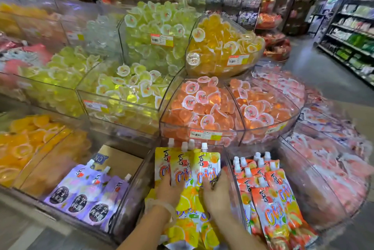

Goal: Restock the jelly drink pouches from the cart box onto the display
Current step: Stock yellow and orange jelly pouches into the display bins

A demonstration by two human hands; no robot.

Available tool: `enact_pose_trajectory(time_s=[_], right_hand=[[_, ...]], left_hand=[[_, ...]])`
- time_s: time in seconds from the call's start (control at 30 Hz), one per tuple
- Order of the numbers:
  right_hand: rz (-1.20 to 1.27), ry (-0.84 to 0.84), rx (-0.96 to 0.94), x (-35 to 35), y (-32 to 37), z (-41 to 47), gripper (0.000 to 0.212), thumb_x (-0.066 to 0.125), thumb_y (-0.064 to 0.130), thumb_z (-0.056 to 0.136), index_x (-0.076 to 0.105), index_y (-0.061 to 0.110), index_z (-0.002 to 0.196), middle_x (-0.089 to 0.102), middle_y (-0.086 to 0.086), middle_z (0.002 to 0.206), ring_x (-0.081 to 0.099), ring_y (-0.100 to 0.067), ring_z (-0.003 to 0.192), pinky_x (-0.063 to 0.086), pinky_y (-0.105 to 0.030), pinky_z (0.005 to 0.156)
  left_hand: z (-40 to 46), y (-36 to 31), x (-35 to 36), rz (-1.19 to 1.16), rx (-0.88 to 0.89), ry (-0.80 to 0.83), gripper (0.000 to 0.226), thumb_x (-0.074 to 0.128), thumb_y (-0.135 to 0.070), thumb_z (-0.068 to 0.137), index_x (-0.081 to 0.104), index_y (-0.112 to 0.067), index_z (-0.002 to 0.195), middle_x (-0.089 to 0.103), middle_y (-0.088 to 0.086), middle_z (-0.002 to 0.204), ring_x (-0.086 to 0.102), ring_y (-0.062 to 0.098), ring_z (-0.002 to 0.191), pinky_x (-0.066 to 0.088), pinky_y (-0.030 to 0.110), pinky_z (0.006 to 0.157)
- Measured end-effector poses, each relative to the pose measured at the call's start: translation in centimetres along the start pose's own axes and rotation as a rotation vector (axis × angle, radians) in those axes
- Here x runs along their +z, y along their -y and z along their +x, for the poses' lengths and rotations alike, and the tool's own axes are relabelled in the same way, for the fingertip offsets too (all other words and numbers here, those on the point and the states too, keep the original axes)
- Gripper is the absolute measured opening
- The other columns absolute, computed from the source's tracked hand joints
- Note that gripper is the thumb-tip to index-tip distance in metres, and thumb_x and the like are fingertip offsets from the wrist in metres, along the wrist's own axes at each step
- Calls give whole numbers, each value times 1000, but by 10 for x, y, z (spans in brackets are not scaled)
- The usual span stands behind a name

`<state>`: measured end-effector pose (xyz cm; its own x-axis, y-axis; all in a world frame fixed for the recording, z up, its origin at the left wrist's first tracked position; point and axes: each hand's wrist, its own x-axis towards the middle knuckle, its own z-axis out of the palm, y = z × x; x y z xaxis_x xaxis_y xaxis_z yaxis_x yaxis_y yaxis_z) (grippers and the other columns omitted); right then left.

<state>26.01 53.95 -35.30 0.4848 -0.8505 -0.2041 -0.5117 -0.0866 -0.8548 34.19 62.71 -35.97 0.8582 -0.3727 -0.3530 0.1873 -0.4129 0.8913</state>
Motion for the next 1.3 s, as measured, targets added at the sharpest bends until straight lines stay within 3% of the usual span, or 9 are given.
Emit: enact_pose_trajectory(time_s=[0.13, 0.27, 0.43, 0.6, 0.7, 0.8, 0.93, 1.2, 1.3], right_hand=[[-163, 115, -5, -4, -3, -7, 102, 76, 33, 73, 11, 14, 150, 36, -6, 145, 40, -26, 133, 37, -36, 108], [-302, 201, -59, -12, -3, -16, 103, 68, 15, 80, -7, 20, 151, 34, -7, 135, 40, -24, 126, 36, -30, 103], [-293, 182, -63, -15, 1, -16, 95, 57, 5, 85, -10, 20, 150, 33, -7, 125, 43, -25, 118, 38, -27, 93], [-395, 101, -138, -6, -7, -21, 86, 47, 1, 89, -13, 15, 150, 20, -16, 145, 33, -31, 130, 36, -32, 104], [-519, 79, -186, 1, -7, -29, 98, 63, 2, 79, -2, 14, 152, 6, -25, 155, 17, -38, 144, 33, -37, 112], [-707, 37, -280, -4, -1, -31, 125, 92, 15, 29, 38, 11, 142, 35, -26, 146, 50, -42, 125, 54, -42, 90], [-759, 215, -234, -17, 9, -33, 97, 53, -5, 83, -9, 28, 151, -23, -15, 156, -7, -34, 147, 24, -42, 116], [-802, 188, -212, -16, -2, -29, 93, 56, 8, 89, -11, 22, 151, -23, -15, 156, -3, -34, 146, 23, -41, 117], [-840, 196, -282, -20, 1, -34, 93, 66, 12, 81, 6, 13, 151, -9, -18, 158, 6, -37, 146, 29, -43, 115]], left_hand=[[-6, 7, 5, 96, 1, -165, 49, 72, -10, 77, 49, -3, 120, 60, 12, 119, 56, 30, 114, 46, 35, 94], [-17, 5, 7, 447, 11, -136, 71, 72, -21, 80, 34, -9, 138, 45, 12, 136, 40, 29, 131, 38, 36, 101], [-10, 2, 4, 473, 61, -42, 59, 62, -21, 86, 40, -14, 141, 52, 12, 134, 44, 28, 127, 39, 39, 104], [-12, -2, 4, 563, 106, 4, 58, 49, -18, 93, 27, -16, 147, 43, 12, 142, 42, 28, 130, 38, 32, 104], [-16, -3, 4, 539, 77, -6, 70, 53, -8, 85, 21, -18, 147, 48, 12, 134, 47, 29, 122, 45, 34, 96], [-21, -4, 5, 618, 56, -11, 83, 55, -7, 85, 5, -21, 150, 41, 10, 136, 41, 27, 126, 40, 32, 98], [-24, -5, 5, 655, 51, 7, 86, 52, -5, 86, -1, -23, 150, 35, 12, 139, 36, 27, 131, 36, 32, 103], [-32, -16, -7, 742, 92, 5, 70, 49, -13, 89, 14, -22, 148, 28, 11, 145, 31, 28, 133, 34, 33, 105], [-41, -22, -7, 881, 208, -22, 57, 50, -19, 90, 28, -22, 143, 28, 6, 146, 27, 25, 136, 31, 29, 107]])
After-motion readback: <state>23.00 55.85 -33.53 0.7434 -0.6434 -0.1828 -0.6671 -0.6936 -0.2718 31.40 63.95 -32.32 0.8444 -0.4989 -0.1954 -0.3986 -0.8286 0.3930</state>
